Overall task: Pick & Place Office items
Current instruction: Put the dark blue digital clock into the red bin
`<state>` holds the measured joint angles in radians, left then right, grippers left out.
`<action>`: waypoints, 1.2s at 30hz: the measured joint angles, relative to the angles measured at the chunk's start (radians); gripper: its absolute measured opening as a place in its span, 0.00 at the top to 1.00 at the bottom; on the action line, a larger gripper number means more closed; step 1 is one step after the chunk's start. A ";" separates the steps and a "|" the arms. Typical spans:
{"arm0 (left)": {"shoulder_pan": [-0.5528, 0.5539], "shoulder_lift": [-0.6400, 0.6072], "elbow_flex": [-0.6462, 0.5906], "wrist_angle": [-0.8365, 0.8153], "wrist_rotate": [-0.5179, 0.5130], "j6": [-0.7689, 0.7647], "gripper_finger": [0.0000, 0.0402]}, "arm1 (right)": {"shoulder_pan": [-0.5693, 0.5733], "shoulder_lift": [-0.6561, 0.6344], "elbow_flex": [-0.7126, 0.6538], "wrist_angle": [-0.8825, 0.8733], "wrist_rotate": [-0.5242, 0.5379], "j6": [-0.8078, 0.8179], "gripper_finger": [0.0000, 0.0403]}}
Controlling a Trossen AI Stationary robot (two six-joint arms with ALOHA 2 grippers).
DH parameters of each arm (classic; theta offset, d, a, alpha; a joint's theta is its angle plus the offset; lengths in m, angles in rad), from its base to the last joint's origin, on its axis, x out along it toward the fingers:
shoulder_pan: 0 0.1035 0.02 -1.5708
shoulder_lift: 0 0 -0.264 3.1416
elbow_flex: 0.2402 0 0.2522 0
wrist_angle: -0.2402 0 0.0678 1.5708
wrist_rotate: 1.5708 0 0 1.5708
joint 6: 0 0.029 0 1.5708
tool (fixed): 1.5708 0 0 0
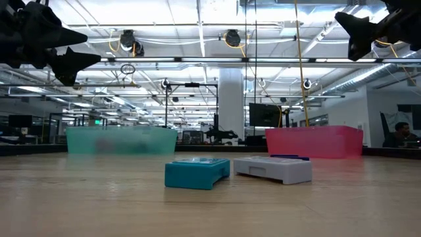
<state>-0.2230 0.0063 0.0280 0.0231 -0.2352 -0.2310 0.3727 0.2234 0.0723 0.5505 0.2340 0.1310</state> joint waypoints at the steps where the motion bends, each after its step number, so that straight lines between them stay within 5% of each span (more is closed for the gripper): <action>1: 0.000 0.000 0.000 0.000 0.000 0.000 0.37 | 0.000 0.000 0.000 -0.001 0.000 0.012 0.38; 11: 0.000 0.000 0.000 0.002 0.000 -0.001 0.37 | 0.000 0.017 0.000 -0.020 0.155 0.036 0.38; 14: 0.000 0.000 0.000 0.003 0.000 -0.001 0.37 | 0.000 0.081 0.000 0.026 0.099 0.118 0.38; 19: 0.000 0.000 0.000 0.003 0.000 -0.003 0.37 | 0.036 0.326 0.003 0.335 -0.041 0.175 0.38; 24: 0.000 0.000 0.000 0.003 0.000 -0.003 0.37 | 0.113 0.667 0.105 0.451 0.099 0.099 0.38; 28: 0.000 0.000 0.000 0.004 0.000 -0.003 0.37 | 0.127 0.936 0.266 0.338 0.263 0.067 0.34; 36: 0.000 0.000 0.000 0.005 0.000 -0.001 0.37 | 0.122 1.306 0.638 -0.288 0.285 0.191 0.19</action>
<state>-0.2230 0.0063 0.0280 0.0279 -0.2348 -0.2317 0.4950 1.5295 0.7106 0.2622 0.5190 0.3217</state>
